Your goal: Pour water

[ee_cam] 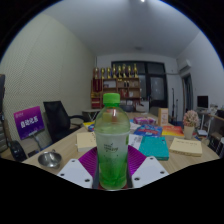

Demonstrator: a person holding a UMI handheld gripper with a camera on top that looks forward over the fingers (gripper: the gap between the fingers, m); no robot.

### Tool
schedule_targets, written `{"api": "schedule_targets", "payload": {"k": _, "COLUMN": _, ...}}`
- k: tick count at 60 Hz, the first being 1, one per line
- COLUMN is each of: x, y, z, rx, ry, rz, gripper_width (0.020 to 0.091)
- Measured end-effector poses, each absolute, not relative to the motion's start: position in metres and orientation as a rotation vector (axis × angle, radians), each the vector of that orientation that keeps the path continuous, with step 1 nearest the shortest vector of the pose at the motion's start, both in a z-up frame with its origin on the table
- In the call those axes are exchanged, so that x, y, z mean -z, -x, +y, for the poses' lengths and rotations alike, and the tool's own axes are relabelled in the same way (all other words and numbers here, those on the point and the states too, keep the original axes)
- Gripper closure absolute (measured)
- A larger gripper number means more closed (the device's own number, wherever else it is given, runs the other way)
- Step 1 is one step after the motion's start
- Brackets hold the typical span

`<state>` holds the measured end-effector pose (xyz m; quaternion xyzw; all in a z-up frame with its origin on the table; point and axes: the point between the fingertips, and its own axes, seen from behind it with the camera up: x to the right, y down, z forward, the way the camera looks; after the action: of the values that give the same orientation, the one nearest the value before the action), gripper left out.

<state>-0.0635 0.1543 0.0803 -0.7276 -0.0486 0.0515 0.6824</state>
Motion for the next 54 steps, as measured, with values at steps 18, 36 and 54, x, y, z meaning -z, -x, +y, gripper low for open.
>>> {"api": "schedule_targets", "payload": {"k": 18, "x": -0.085, "y": 0.071, "z": 0.149, "rx": -0.031, "ry": 1.647, "rz": -0.145, "gripper_width": 0.0476}}
{"api": "schedule_targets", "payload": {"k": 36, "x": -0.091, "y": 0.065, "z": 0.063, "rx": -0.088, "ry": 1.699, "rz": -0.193, "gripper_width": 0.0264}}
{"api": "schedule_targets", "payload": {"k": 54, "x": -0.130, "y": 0.060, "z": -0.112, "rx": -0.107, "ry": 1.680, "rz": -0.204, "gripper_width": 0.0266}}
